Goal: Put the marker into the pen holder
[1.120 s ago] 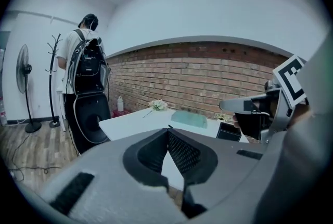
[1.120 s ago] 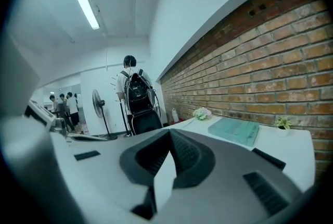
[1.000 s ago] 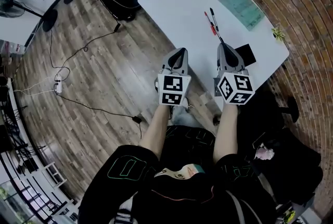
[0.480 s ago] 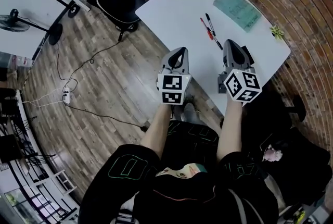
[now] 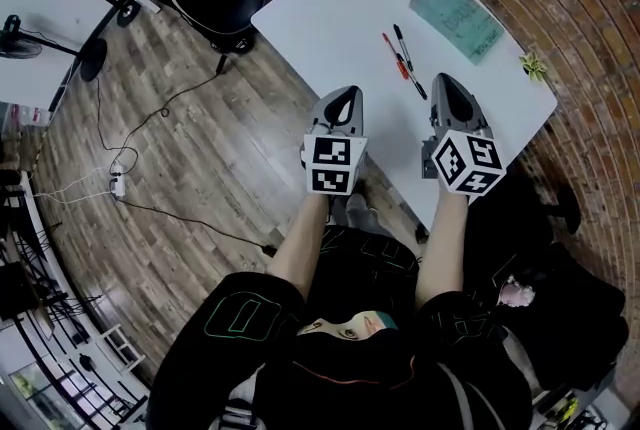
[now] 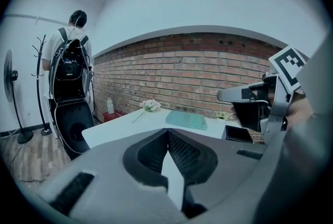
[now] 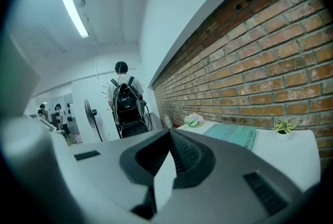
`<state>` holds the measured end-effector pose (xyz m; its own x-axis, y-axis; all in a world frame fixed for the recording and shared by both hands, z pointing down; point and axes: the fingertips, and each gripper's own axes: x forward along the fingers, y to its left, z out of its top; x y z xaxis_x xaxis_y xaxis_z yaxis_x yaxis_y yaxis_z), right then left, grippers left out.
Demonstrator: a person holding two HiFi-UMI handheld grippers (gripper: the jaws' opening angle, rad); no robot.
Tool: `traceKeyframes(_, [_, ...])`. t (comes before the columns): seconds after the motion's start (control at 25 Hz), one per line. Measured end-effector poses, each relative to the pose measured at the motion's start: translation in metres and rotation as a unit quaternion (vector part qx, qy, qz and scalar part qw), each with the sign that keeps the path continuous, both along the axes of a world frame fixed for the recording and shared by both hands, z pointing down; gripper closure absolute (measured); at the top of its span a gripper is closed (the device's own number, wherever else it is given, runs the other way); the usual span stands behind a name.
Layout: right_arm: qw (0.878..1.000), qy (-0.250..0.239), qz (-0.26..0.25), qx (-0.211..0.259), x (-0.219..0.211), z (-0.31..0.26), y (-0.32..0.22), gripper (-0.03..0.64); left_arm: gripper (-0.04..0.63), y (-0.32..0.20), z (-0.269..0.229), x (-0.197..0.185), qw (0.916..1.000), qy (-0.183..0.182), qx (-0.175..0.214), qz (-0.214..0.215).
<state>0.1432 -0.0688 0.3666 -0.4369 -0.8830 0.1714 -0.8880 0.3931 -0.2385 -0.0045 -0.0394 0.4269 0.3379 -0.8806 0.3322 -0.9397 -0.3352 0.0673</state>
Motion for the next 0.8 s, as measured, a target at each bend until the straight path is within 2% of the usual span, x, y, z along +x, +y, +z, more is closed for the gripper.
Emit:
traceKeyframes(0.2, [0.999, 0.018, -0.011, -0.027, -0.013, 0.024, -0.015, 0.611, 0.588, -0.013, 0.026, -0.004, 0.9994, 0.007, -0.033, 0.002])
traceKeyframes(0.56, [0.997, 0.035, -0.025, -0.067, -0.043, 0.060, -0.054, 0.611, 0.586, -0.051, 0.055, -0.029, 0.9979, 0.010, -0.064, 0.001])
traceKeyframes(0.8, [0.989, 0.091, -0.050, -0.103, -0.052, 0.083, -0.081, 0.611, 0.588, -0.077, 0.068, -0.030, 0.9960, 0.030, -0.084, 0.004])
